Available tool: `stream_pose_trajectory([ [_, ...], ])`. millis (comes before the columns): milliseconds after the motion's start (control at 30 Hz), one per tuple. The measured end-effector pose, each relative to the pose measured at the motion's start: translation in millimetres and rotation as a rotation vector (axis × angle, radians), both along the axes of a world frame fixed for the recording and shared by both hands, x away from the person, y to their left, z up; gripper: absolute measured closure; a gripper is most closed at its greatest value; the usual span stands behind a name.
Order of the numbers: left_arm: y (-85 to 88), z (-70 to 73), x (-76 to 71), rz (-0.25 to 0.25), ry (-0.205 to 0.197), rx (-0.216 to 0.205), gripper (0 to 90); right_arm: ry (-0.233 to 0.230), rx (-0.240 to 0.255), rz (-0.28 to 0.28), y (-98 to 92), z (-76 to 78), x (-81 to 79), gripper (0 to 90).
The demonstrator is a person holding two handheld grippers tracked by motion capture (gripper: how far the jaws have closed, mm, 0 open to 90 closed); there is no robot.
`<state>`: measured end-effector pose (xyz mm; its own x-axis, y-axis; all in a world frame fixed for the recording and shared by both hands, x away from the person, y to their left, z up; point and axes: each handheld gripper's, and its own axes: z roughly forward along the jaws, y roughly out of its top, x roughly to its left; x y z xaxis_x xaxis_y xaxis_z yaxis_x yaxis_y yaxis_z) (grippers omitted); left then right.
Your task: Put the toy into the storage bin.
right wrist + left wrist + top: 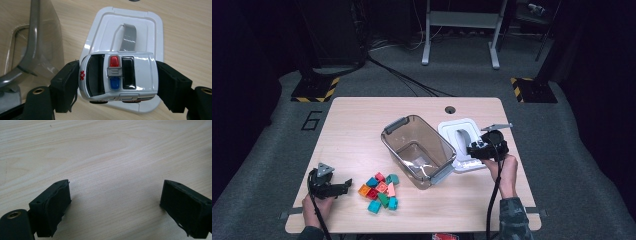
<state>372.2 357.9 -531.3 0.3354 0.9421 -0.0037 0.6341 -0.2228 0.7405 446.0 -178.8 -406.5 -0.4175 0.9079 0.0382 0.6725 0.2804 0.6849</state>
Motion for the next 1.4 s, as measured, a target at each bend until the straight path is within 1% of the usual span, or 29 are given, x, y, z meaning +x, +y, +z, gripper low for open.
stream_pose_trajectory([
  [133, 0.0, 0.0, 0.0, 0.0, 0.0, 0.0, 9.1, -0.013, 0.001, 0.017, 6.2, 5.6, 2.7, 25.0],
  [167, 0.1, 0.0, 0.0, 0.0, 0.0, 0.001, 9.1, -0.009, 0.004, 0.017, 8.4, 7.4, 3.0, 25.0],
  [267, 0.0, 0.0, 0.0, 0.0, 0.0, 0.0, 9.1, -0.02, -0.001, 0.036, 13.8, 11.9, 5.1, 25.0],
  [367, 0.0, 0.0, 0.0, 0.0, 0.0, 0.0, 9.1, -0.028, 0.006, 0.054, 21.6, 18.2, 6.7, 25.0],
  [667, 0.1, 0.0, 0.0, 0.0, 0.0, 0.001, 9.1, -0.04, 0.008, 0.093, 40.4, 28.6, 8.7, 25.0],
  [767, 0.0, 0.0, 0.0, 0.0, 0.0, 0.0, 9.1, -0.035, 0.02, 0.118, 48.4, 32.3, 8.1, 25.0],
  [833, 0.1, 0.1, 0.0, -0.001, -0.001, 0.001, 9.1, -0.045, 0.01, 0.139, 54.4, 35.0, 7.4, 25.0],
  [867, 0.0, 0.0, 0.0, 0.0, -0.001, 0.001, 9.1, -0.042, 0.014, 0.145, 58.0, 36.3, 6.5, 25.0],
  [933, 0.1, 0.0, 0.0, -0.001, -0.001, 0.001, 9.1, -0.044, 0.002, 0.17, 65.1, 38.6, 5.8, 25.0],
  [1067, 0.0, 0.0, 0.0, 0.0, 0.0, 0.0, 9.1, -0.036, -0.004, 0.199, 78.0, 39.3, 3.7, 24.9],
  [1167, 0.1, 0.0, 0.0, 0.0, -0.001, 0.001, 9.1, -0.035, -0.02, 0.23, 86.6, 38.1, 2.8, 25.0],
  [1267, 0.1, 0.1, 0.0, -0.001, 0.0, 0.001, 9.2, -0.017, -0.038, 0.256, 96.3, 35.0, 0.8, 24.9],
  [1400, 0.1, 0.1, 0.0, -0.001, -0.001, 0.001, 9.2, -0.002, -0.057, 0.282, 103.3, 30.9, -1.9, 24.9],
])
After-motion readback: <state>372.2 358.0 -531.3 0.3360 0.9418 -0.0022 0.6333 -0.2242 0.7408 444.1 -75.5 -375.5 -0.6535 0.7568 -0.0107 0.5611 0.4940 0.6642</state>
